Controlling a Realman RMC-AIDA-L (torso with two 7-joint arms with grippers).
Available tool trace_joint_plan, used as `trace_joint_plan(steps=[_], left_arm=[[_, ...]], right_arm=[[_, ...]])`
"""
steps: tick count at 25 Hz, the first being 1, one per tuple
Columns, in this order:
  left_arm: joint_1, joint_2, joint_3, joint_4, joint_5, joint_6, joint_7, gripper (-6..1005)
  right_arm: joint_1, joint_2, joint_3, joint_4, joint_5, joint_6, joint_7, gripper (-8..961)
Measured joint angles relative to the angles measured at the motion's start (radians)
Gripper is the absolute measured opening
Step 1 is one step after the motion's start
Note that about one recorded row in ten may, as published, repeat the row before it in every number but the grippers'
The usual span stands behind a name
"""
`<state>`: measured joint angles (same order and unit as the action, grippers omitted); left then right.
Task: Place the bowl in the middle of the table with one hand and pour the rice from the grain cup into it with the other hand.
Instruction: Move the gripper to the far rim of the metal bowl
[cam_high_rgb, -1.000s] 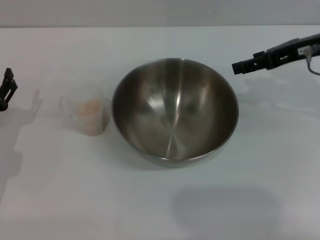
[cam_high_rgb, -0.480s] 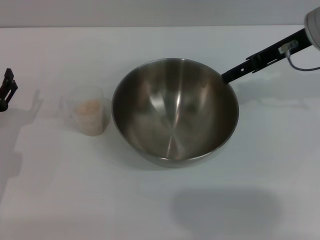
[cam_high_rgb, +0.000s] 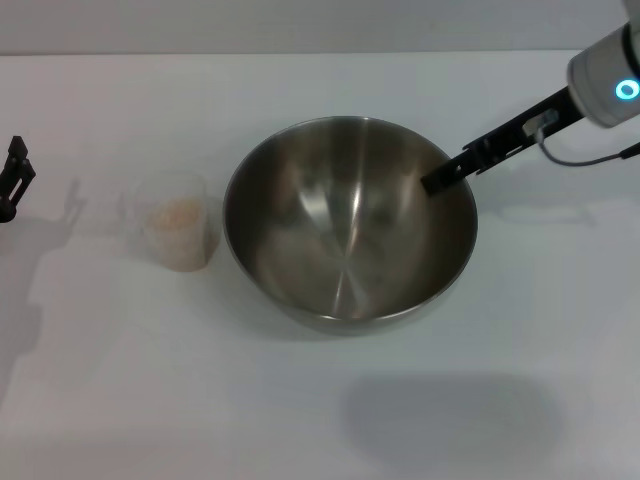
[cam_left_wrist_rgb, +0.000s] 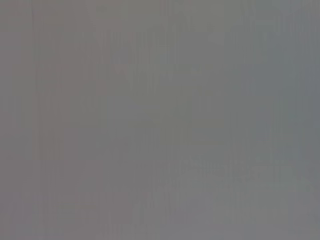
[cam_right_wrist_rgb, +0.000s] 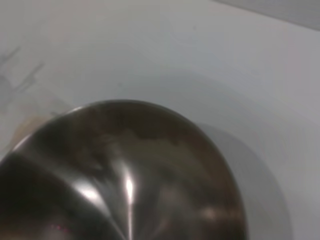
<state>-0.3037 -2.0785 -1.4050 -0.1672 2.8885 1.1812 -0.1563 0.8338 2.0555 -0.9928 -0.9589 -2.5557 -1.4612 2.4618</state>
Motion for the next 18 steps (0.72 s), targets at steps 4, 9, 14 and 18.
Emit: trace_joint_plan(steps=[4,9,14,18], left_arm=[[0.0,0.0,0.0,0.0,0.0,0.0,0.0,765],[0.005,0.0,0.0,0.0,0.0,0.006,0.0,764],[0.01,0.0,0.0,0.0,0.0,0.013,0.0,762],[0.014,0.0,0.0,0.0,0.0,0.015,0.0,761]], right_arm=[[-0.004,0.01,-0.055,0.033,0.0,0.046,0.0,713],[-0.003,0.014,-0.061,0.063,0.003,0.069,0.004,670],[-0.005,0.018,-0.06,0.051,0.007,0.063,0.004,627],[-0.008,0.018,-0.057,0.044,0.009,0.064,0.004,431]])
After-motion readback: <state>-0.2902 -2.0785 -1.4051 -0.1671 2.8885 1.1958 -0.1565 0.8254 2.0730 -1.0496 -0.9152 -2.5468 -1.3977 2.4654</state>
